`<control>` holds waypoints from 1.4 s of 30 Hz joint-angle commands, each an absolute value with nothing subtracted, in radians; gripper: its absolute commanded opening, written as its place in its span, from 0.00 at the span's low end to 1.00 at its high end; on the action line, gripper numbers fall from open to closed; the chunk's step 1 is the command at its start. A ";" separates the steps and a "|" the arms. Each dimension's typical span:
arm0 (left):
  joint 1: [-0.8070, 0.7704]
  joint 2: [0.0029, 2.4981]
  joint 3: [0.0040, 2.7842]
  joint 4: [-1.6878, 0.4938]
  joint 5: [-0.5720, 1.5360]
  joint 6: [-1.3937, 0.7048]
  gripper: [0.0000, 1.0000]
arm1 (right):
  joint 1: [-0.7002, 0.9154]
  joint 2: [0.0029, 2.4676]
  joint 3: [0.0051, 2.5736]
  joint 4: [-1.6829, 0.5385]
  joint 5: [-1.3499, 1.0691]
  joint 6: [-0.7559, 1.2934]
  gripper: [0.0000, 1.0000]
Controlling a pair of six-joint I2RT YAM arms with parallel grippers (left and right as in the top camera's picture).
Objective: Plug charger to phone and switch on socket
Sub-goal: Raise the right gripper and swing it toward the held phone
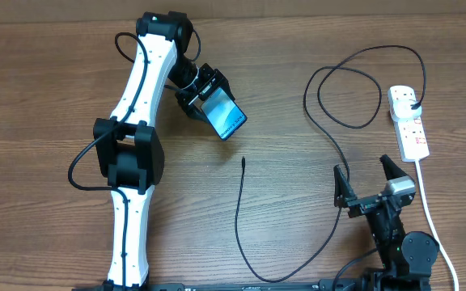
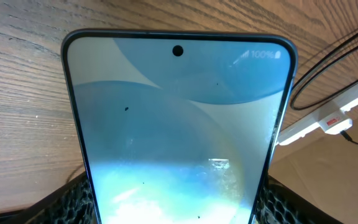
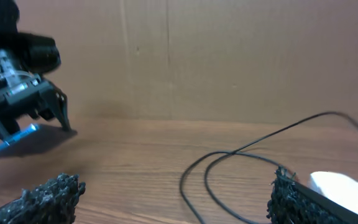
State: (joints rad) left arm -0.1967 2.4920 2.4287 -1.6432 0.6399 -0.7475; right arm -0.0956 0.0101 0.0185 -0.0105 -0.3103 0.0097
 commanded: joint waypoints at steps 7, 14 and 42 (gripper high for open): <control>-0.197 2.491 2.462 -1.648 0.646 -0.730 0.04 | -0.087 0.032 0.126 -0.015 -0.376 0.213 1.00; -0.197 2.491 2.462 -1.648 0.646 -0.730 0.04 | -0.087 0.248 0.359 -0.114 -0.398 0.213 1.00; -0.198 2.491 2.462 -1.591 0.597 -0.948 0.04 | -0.084 1.510 0.950 -0.014 -1.294 0.603 1.00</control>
